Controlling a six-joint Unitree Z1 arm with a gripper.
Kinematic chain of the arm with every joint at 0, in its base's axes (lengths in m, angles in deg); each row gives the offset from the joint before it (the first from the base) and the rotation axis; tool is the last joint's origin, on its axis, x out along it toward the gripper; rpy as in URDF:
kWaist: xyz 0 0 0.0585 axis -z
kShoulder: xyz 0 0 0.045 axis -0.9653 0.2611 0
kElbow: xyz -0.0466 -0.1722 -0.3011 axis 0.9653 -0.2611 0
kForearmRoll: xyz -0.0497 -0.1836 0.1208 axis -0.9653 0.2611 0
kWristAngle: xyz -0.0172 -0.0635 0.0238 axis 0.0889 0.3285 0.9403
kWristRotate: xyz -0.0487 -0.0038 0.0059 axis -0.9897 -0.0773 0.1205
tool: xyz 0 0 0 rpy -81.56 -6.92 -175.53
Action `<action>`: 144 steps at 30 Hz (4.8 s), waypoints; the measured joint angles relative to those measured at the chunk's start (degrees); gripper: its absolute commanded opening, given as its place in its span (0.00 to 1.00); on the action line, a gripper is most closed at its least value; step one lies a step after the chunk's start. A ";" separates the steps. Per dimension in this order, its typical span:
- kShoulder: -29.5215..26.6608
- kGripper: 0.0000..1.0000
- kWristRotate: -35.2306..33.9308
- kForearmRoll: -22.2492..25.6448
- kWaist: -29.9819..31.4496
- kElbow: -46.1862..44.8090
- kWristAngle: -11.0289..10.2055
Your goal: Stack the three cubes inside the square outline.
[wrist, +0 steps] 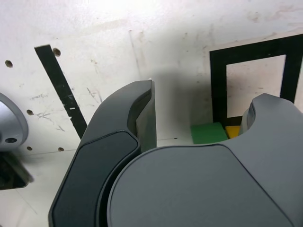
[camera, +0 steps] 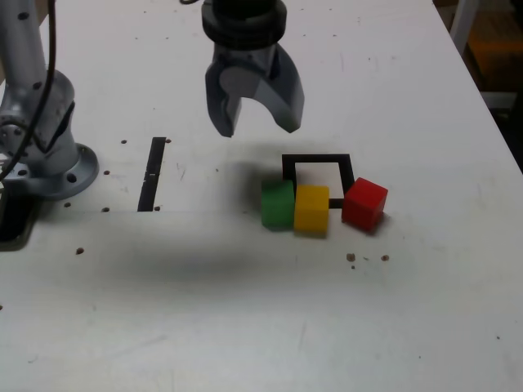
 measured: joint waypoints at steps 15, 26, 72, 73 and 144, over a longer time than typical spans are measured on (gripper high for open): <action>6.73 0.74 10.25 2.04 0.00 10.19 -2.46; 9.65 0.74 17.38 4.77 1.43 15.59 -3.28; 27.35 0.74 16.34 10.97 11.67 34.01 -2.30; 27.53 0.74 16.29 10.86 11.68 34.10 -2.29; 31.02 0.45 14.83 9.65 11.53 35.76 -5.12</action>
